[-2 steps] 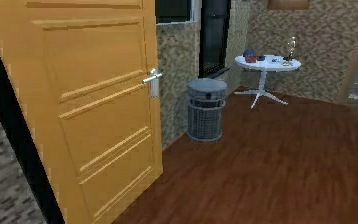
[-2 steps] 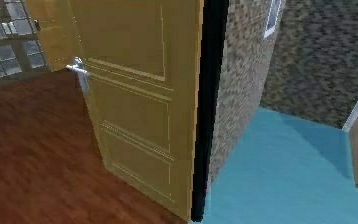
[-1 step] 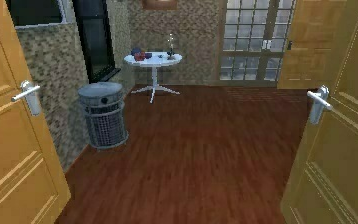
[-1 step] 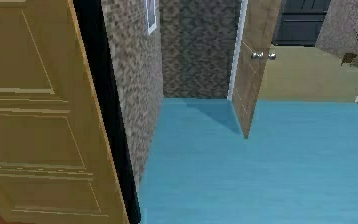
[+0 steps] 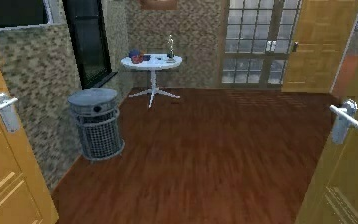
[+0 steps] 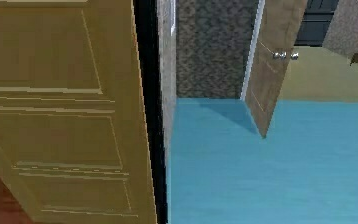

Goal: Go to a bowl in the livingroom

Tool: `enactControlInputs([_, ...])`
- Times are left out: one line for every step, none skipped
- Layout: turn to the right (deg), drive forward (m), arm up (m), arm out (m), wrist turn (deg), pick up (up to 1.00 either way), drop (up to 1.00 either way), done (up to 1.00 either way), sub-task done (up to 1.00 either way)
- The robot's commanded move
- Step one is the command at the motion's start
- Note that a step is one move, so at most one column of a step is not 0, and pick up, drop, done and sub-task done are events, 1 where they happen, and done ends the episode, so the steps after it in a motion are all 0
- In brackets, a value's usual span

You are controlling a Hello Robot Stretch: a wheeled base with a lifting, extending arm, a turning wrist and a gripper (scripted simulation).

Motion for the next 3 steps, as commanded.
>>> enactControlInputs([6.0, 0.0, 0.0, 0.0, 0.0, 0.0, 0.0, 0.0, 0.0])
enactControlInputs([0.0, 1.0, 0.0, 0.0, 0.0, 0.0, 0.0, 0.0, 0.0])
enactControlInputs([0.0, 1.0, 0.0, 0.0, 0.0, 0.0, 0.0, 0.0, 0.0])
